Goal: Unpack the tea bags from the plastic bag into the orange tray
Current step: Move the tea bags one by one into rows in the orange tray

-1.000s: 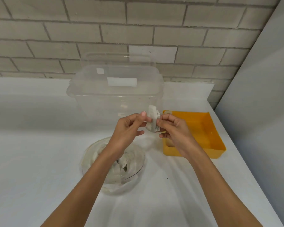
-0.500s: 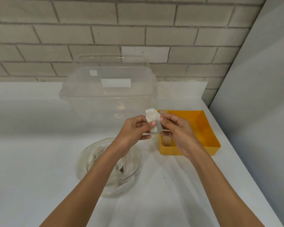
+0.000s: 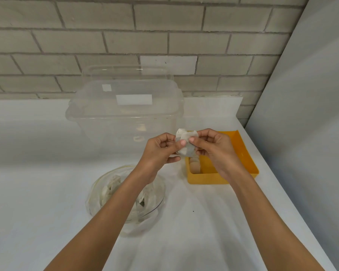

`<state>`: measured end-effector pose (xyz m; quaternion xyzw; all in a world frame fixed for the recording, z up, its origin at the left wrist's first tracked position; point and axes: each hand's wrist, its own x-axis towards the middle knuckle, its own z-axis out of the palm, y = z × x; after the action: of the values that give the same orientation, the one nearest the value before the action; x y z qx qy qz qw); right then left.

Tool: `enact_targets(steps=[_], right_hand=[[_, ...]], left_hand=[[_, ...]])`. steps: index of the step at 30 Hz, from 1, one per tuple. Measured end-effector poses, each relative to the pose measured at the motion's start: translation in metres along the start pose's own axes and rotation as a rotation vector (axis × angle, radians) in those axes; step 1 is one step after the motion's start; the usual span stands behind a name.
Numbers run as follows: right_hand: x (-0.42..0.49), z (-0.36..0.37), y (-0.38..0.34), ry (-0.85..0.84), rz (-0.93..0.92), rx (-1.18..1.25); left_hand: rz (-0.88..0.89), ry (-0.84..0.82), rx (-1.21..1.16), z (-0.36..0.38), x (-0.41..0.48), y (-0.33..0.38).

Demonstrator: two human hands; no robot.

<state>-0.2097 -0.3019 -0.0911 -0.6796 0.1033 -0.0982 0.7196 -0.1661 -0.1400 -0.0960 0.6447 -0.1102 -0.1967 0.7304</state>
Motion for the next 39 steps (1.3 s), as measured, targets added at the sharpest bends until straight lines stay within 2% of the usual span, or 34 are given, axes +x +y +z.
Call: enact_targets(steps=[6, 10, 16, 24, 33, 39], right_hand=[[0.003, -0.021, -0.010, -0.036, 0.073, -0.020], [0.008, -0.043, -0.005, -0.059, 0.136, -0.274], [0.012, -0.044, 0.027, -0.196, 0.243, -0.567], [0.022, -0.030, 0.045, -0.229, 0.180, -0.844], [0.020, -0.032, 0.048, -0.158, 0.145, -0.864], [0.019, -0.038, 0.038, -0.079, 0.048, -0.910]], left_hand=[[-0.016, 0.044, -0.042, 0.000, 0.001, -0.003], [-0.024, 0.083, -0.036, -0.006, 0.000, -0.006], [-0.021, 0.067, -0.007, -0.008, -0.002, -0.011], [-0.034, 0.059, 0.024, -0.011, -0.001, -0.016], [-0.058, 0.012, 0.096, -0.013, -0.001, -0.020], [-0.073, -0.025, 0.135, -0.009, 0.002, -0.023]])
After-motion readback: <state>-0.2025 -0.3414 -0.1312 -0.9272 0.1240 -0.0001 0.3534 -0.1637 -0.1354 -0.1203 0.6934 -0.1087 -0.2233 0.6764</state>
